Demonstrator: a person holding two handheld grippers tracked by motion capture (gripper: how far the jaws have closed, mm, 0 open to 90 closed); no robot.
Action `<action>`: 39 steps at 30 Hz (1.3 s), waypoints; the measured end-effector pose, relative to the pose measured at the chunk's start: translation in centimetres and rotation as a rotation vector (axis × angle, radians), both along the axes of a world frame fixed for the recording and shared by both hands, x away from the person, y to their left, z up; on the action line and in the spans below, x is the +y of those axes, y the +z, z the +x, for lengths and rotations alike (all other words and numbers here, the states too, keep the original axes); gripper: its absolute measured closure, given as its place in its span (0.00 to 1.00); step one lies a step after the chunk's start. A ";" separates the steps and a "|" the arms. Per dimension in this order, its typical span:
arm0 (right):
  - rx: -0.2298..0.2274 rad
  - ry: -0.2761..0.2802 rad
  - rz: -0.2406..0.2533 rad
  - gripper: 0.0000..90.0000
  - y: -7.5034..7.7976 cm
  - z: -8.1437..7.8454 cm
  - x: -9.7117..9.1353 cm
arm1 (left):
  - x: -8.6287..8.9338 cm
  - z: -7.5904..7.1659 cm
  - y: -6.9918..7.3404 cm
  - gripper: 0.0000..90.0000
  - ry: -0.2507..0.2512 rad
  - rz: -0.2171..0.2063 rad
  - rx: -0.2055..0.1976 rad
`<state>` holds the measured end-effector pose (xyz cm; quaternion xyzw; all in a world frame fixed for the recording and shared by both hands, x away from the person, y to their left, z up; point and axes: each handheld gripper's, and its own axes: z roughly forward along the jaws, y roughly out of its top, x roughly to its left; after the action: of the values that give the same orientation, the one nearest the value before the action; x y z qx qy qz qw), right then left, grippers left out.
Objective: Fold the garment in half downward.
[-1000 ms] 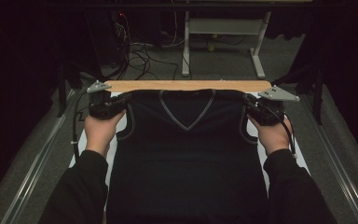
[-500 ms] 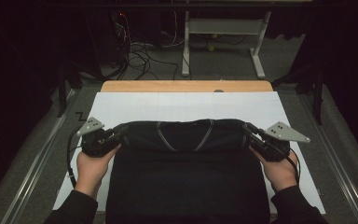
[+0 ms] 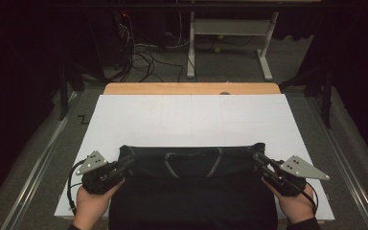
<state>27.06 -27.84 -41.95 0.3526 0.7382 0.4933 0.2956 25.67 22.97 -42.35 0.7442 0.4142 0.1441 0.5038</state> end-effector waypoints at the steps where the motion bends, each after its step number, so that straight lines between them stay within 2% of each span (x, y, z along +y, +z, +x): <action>1: 0.005 0.011 0.001 0.88 -0.2 -0.8 -0.3 | 0.1 -0.4 -0.1 0.80 -0.005 -0.010 0.006; 7: 0.019 0.038 0.013 0.88 -0.5 -2.8 -0.4 | 0.6 -2.6 -0.4 0.80 -0.021 -0.022 0.015; 11: 0.015 0.048 0.017 0.88 -0.4 -4.3 -0.4 | 0.4 -4.1 -0.6 0.80 -0.060 -0.018 0.022; 14: 0.015 0.053 0.033 0.88 -0.3 -5.3 -0.6 | 0.3 -5.2 -0.3 0.80 -0.080 -0.041 0.023; 17: 0.017 0.056 0.036 0.88 -0.3 -6.1 -1.0 | 0.0 -5.9 -0.1 0.80 -0.090 -0.005 0.006; 19: 0.027 0.053 0.041 0.88 -0.5 -6.4 -1.1 | 0.0 -5.7 -0.4 0.80 -0.087 0.007 0.020; 22: 0.058 0.045 0.024 0.88 -0.9 -6.3 -1.1 | 0.1 -4.7 -1.2 0.80 -0.069 0.026 0.070; 23: 0.086 0.037 -0.002 0.88 -1.3 -5.8 -0.9 | 0.2 -4.4 -1.6 0.80 -0.061 0.037 0.085; 24: 0.086 0.037 -0.002 0.88 -1.3 -5.8 -0.9 | 0.2 -4.0 -1.9 0.80 -0.054 0.044 0.104; 26: 0.128 0.028 -0.026 0.88 -2.0 -5.1 -0.8 | 0.2 -3.1 -2.7 0.80 -0.040 0.068 0.135; 29: 0.176 0.009 -0.074 0.88 -3.0 -3.8 -0.5 | 0.1 -1.8 -3.6 0.79 -0.031 0.081 0.177; 35: 0.254 -0.015 -0.140 0.87 -4.2 -2.1 0.0 | -0.1 -0.6 -4.9 0.75 -0.024 0.117 0.221; 39: 0.285 -0.022 -0.156 0.85 -4.7 -2.0 0.1 | 0.2 -0.3 -5.4 0.72 -0.033 0.099 0.242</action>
<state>25.09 -27.73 -46.68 0.4028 0.8049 0.3763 0.2197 25.36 23.13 -47.80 0.7868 0.4522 0.0652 0.4149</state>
